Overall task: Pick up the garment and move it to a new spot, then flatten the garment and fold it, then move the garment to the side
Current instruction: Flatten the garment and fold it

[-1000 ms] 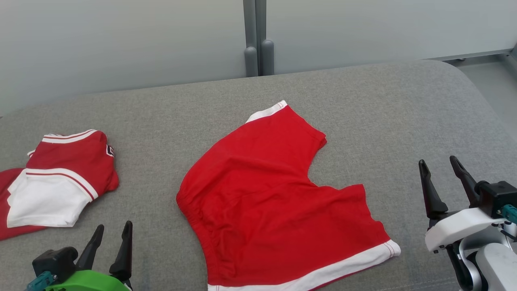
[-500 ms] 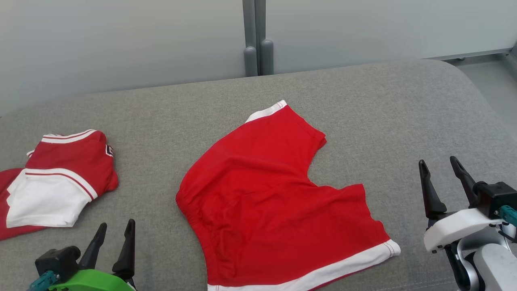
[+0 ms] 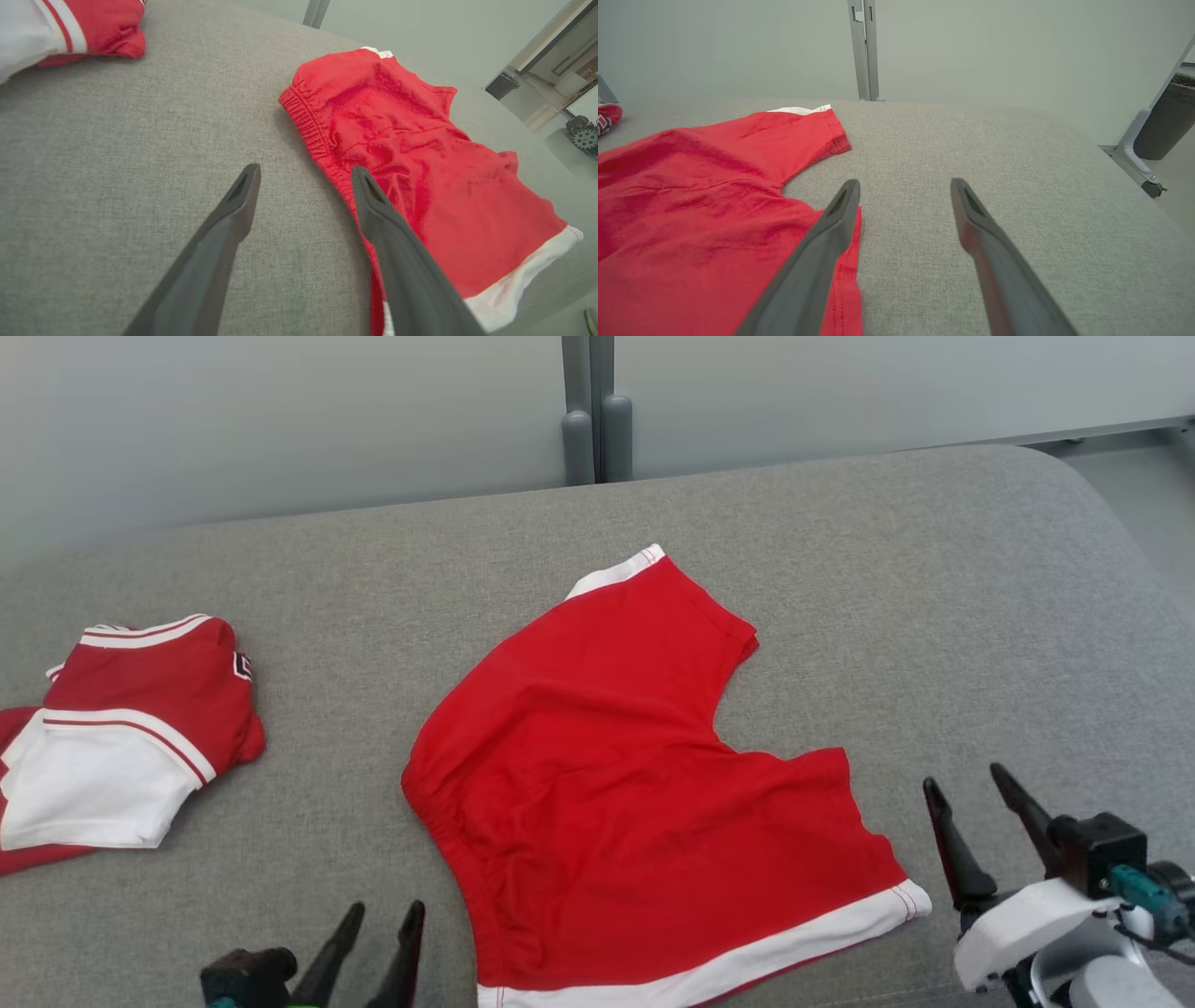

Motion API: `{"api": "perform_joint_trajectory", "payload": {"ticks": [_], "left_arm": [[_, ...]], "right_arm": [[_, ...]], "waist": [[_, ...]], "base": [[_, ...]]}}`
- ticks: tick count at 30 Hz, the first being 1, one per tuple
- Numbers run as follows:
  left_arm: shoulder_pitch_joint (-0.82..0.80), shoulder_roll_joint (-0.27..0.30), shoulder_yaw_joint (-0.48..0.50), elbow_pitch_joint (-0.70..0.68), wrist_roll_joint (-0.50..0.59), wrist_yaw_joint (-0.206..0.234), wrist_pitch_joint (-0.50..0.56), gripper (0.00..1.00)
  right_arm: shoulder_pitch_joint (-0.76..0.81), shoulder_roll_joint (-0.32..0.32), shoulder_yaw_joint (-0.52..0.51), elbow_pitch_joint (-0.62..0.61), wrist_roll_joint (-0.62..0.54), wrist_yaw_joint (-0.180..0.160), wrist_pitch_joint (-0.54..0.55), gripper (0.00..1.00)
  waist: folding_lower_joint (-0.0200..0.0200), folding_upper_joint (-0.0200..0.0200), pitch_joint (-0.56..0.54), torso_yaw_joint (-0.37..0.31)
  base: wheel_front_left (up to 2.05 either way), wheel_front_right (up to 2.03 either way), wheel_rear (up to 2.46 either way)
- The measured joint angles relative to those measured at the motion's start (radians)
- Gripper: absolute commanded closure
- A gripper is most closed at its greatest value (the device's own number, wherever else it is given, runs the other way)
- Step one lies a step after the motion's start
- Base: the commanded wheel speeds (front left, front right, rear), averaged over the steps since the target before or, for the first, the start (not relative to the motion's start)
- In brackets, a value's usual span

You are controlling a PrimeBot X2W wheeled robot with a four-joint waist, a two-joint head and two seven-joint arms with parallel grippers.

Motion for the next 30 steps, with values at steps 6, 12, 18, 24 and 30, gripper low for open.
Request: {"api": "perform_joint_trajectory", "payload": {"ticks": [6, 12, 18, 24, 30], "left_arm": [[0.042, -0.026, -0.067, -0.006, -0.011, -0.025, 0.045, 0.00], [0.058, -0.028, -0.106, -0.036, -0.049, -0.039, 0.088, 0.00], [0.088, -0.023, -0.167, -0.063, -0.080, -0.053, 0.160, 0.00], [0.091, 0.002, -0.183, -0.080, -0.102, -0.056, 0.186, 0.00], [0.090, 0.004, -0.201, -0.093, -0.107, -0.057, 0.208, 0.00]], "right_arm": [[0.071, 0.027, 0.076, 0.044, -0.008, 0.043, 0.000, 0.00], [0.098, 0.028, 0.092, 0.088, -0.010, 0.061, 0.000, 0.00], [0.111, 0.028, 0.083, 0.119, -0.010, 0.069, 0.000, 0.00], [0.110, 0.028, 0.077, 0.145, -0.010, 0.078, 0.000, 0.00], [0.102, 0.033, 0.081, 0.163, -0.010, 0.096, 0.000, 0.00]], "waist": [[0.0000, 0.0000, 0.025, 0.002], [0.0000, 0.0000, 0.048, 0.004], [0.0000, 0.0000, 0.055, 0.006], [0.0000, 0.0000, 0.065, 0.008], [0.0000, 0.0000, 0.072, 0.012]], "base": [[0.00, 0.00, 0.00], [0.00, 0.00, 0.00], [0.00, 0.00, 0.00], [0.00, 0.00, 0.00], [0.00, 0.00, 0.00]]}}
